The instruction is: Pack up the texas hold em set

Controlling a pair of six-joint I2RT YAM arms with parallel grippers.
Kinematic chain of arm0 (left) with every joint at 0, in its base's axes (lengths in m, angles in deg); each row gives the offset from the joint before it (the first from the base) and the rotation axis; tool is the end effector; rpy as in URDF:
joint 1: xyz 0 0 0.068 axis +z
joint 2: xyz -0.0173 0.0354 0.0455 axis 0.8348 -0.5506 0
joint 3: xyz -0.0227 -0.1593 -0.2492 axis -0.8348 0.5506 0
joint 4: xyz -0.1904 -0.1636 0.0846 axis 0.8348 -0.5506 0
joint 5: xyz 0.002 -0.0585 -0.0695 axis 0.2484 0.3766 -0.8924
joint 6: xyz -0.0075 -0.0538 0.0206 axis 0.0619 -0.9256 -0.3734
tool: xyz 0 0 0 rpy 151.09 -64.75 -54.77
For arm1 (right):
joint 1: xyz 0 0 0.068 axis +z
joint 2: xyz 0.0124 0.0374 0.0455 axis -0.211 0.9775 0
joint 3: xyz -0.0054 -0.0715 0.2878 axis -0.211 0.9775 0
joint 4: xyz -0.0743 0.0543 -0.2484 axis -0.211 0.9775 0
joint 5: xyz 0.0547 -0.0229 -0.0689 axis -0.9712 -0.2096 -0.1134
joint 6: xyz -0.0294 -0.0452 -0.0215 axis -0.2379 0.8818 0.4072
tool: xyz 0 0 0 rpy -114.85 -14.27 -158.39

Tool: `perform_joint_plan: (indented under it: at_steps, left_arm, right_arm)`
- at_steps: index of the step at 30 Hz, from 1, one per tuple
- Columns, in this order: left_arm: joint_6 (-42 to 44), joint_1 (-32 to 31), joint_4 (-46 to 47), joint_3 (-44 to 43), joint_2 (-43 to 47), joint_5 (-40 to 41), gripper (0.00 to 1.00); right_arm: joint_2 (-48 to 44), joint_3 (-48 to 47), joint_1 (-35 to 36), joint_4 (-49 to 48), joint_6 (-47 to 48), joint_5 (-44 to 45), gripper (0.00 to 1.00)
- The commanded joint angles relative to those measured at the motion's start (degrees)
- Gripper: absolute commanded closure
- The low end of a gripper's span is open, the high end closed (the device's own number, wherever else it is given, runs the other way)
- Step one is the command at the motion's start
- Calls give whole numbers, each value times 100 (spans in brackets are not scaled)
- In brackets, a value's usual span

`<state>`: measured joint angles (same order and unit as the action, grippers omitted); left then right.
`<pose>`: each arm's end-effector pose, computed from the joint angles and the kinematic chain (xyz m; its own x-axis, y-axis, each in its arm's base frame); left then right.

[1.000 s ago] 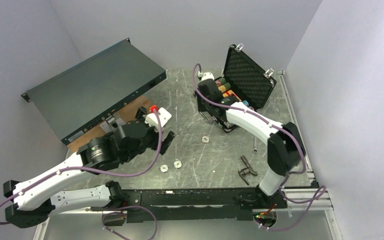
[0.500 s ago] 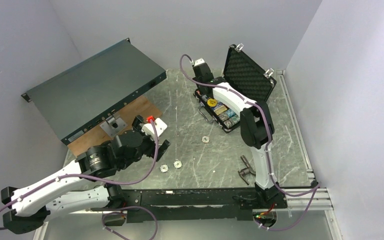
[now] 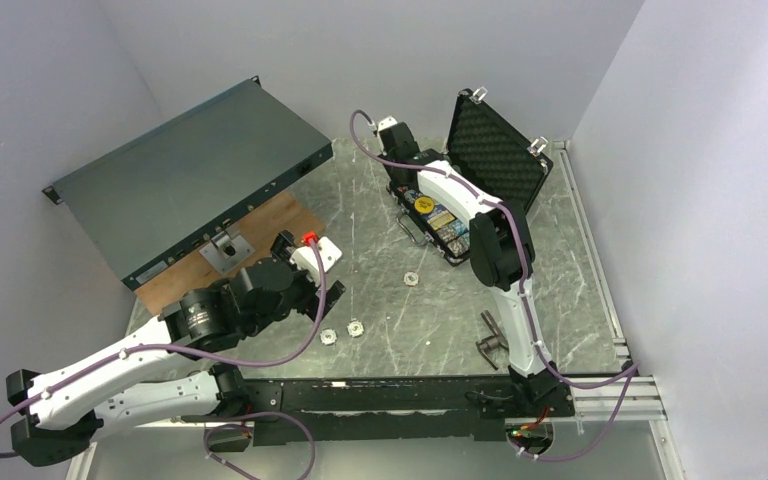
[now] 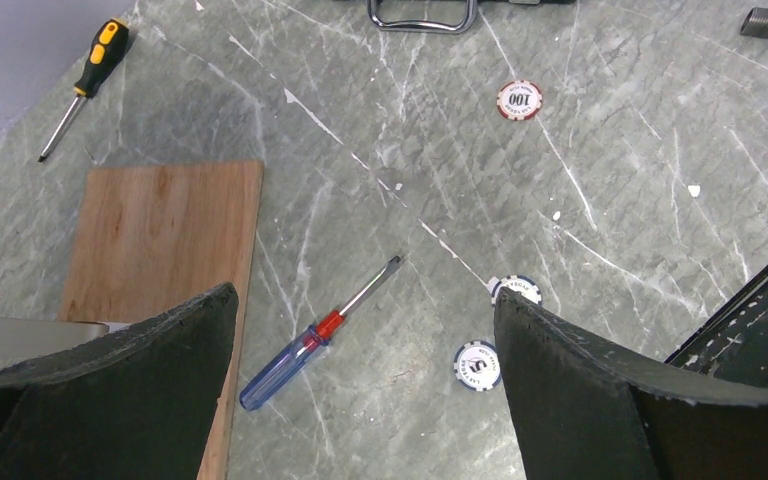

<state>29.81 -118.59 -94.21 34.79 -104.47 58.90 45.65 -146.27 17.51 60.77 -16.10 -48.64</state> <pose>0.0874 -0.1269 0.3599 -0.1982 0.4108 -0.8899 0.6301 0.7489 0.2054 0.4833 0.2614 0.2365 -0.5619 -0.4485 -0.6951 -0.3556 0.8896 -0.2865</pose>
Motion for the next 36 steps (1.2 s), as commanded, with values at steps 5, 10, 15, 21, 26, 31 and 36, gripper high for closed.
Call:
perform_joint_plan:
  at_steps: [5, 10, 15, 21, 26, 31, 36]
  left_arm:
    - [57, 169, 248, -12, -51, -305, 1]
    - [43, 261, 255, -27, -111, -428, 1]
    - [32, 364, 275, -29, -159, -509, 1]
    - [23, 481, 285, -51, -233, -650, 1]
    - [14, 530, 303, -56, -275, -723, 1]
    - [16, 586, 311, -63, -327, -810, 1]
    - [16, 647, 313, -68, -399, -860, 1]
  right_arm:
    - [90, -106, -23, -46, 131, -141, 100]
    - [233, -200, -28, -7, 181, -62, 100]
    - [269, -267, -29, 6, 187, -39, 86]
    - [221, -242, -34, -45, 139, -69, 74]
    - [196, -205, -60, -110, 87, -106, 75]
    - [216, -166, -107, -323, 24, -124, 82]
    - [402, -681, -132, -165, -138, -420, 81]
